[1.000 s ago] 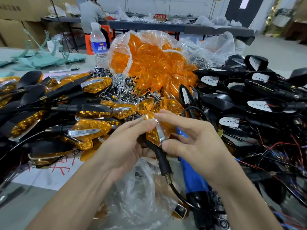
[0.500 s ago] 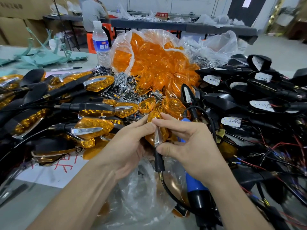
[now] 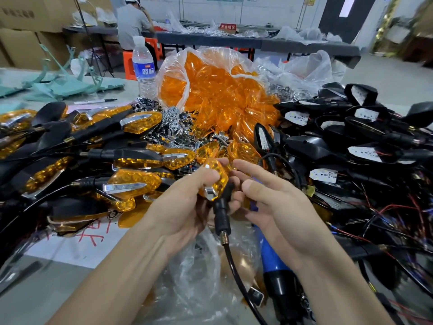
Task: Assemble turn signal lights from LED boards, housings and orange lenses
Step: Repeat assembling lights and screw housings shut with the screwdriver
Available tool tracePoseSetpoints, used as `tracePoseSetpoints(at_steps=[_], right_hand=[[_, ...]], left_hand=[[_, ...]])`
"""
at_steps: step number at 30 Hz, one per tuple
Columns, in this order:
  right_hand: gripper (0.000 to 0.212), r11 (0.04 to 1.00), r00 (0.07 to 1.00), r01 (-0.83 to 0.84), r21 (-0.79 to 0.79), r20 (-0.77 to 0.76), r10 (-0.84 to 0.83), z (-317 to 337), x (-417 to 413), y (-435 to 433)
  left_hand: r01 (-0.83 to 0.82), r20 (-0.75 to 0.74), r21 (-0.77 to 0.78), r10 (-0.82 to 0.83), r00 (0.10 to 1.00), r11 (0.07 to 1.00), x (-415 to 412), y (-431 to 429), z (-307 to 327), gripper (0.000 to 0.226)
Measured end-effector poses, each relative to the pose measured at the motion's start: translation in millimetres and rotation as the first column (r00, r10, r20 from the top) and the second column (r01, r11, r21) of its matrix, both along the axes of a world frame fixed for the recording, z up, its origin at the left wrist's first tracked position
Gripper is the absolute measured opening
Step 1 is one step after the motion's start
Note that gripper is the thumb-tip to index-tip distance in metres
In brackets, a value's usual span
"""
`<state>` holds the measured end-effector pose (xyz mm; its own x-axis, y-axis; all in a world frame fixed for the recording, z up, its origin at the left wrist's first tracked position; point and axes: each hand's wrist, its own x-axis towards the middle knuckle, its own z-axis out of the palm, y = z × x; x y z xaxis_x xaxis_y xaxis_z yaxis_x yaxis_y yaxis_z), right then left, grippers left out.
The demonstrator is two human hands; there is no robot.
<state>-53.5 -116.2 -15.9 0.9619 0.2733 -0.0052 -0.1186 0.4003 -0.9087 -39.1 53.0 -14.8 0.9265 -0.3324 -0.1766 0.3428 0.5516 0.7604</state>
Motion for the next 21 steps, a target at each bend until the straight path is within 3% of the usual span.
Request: tracePoseSetpoints(at_steps=[4,8,14,21], right_hand=[[0.039,0.981,0.998,-0.010,-0.195,0.065,0.023,-2,-2,11],[0.050,0.922,0.981,0.135,-0.362,0.178,-0.073,-8,-3,23],[0.051,0.936,0.968,0.185,-0.299,0.218,-0.122,-8,-9,29],[0.062,0.951,0.982,0.104,-0.292,0.179,-0.053,-2,-10,17]], left_hand=[[-0.016,0.031,0.081,0.013,0.999,0.997,-2,-3,-3,0.039],[-0.062,0.057,0.139,0.055,0.997,0.988,1,-5,-9,0.035],[-0.132,0.099,0.237,0.112,0.989,0.962,1,-7,-14,0.037],[-0.043,0.235,0.306,-0.032,0.971,0.951,1,0,-13,0.039]])
